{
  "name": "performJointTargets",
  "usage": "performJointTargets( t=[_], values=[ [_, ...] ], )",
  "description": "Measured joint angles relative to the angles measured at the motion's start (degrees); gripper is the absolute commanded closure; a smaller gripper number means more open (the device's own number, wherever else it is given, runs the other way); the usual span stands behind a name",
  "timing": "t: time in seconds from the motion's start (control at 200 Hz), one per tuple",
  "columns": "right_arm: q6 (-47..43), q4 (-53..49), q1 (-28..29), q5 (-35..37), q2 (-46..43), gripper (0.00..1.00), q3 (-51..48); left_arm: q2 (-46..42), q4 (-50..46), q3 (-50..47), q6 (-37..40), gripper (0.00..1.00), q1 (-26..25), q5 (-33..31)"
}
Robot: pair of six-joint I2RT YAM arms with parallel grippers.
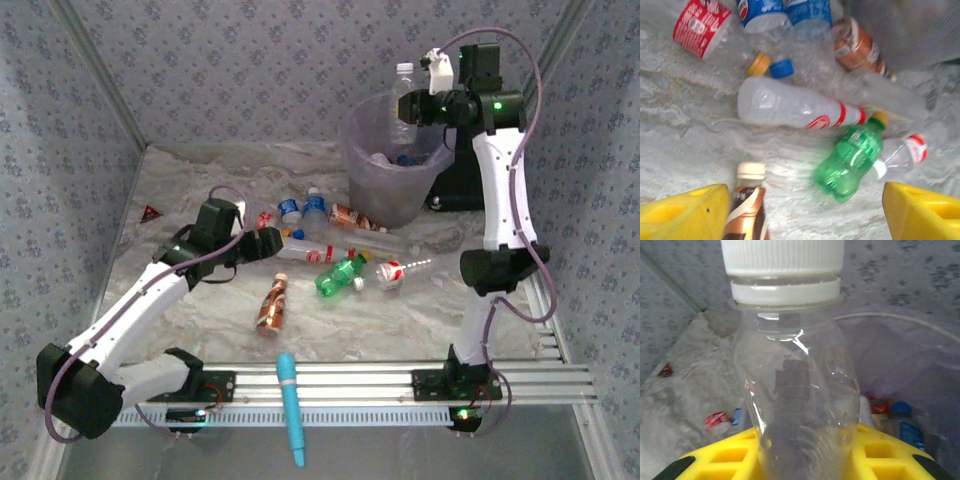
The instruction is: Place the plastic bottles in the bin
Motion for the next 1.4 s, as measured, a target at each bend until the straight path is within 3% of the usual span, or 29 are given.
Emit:
performJointTargets(
  t=[0.345,0.73,0.905,1.019,1.399],
  values=[
    [-2.0,-4.0,0.0,3.5,11.9,0.72,2.7,2.3,-5.9,-4.3,1.5,0.18,-7.8,-7.0],
    [-6.5,-7.0,3.7,1.8,13.3,0.67,-6.5,3.2,-6.0,-8.0,3.0,0.17,-8.9,-8.7],
    [-7.3,-7.6,3.7,1.3,13.6,0.42,-7.6,3.7,-5.7,-8.9,3.0,0.17,-8.9,-8.7],
    [-7.4,-7.8,3.4,0.9,13.6,0.32,-7.6,3.8,-5.6,-9.6,3.0,0.16,-8.9,-8.7],
    [-7.5,-9.6,3.0,0.9,13.6,0.26,-4.7,4.5,-5.4,-10.5,3.0,0.16,-9.3,-8.6]
  ],
)
